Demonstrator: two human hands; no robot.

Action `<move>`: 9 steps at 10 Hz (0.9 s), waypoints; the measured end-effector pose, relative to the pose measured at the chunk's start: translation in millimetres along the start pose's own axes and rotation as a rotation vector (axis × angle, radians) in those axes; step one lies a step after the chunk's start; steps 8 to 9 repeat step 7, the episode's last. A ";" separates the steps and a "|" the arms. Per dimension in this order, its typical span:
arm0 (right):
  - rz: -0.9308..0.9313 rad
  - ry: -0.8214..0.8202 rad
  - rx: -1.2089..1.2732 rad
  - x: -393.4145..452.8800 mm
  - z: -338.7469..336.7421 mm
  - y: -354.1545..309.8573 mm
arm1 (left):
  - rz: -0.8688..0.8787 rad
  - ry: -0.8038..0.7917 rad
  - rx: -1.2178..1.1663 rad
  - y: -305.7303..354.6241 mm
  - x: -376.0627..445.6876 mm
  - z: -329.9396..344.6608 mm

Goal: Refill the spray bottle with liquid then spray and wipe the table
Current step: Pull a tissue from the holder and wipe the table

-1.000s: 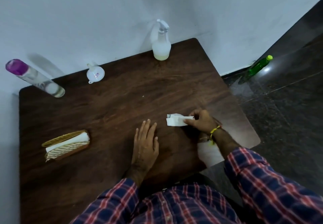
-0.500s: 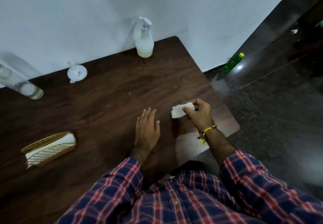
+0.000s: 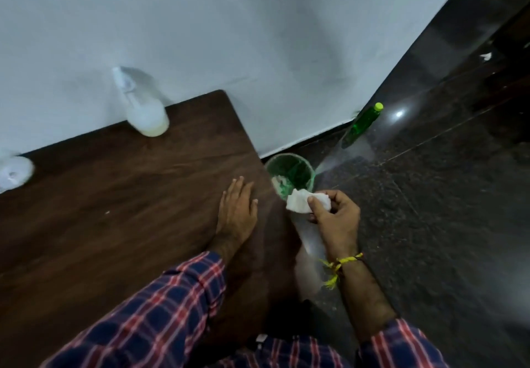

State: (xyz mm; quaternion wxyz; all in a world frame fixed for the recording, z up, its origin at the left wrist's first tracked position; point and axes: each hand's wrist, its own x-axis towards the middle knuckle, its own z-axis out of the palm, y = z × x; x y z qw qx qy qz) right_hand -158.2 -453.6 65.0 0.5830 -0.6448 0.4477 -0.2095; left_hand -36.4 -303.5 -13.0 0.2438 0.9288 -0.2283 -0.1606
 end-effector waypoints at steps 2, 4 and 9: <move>0.224 -0.024 -0.082 111.6 -12.6 46.6 | -0.204 0.228 0.130 37.6 58.8 44.5; 0.380 -0.039 -0.184 211.0 29.7 128.6 | -0.206 0.290 0.276 38.4 63.2 59.7; 0.455 -0.006 -0.176 310.1 101.8 210.3 | -0.200 0.372 0.327 35.1 66.2 65.1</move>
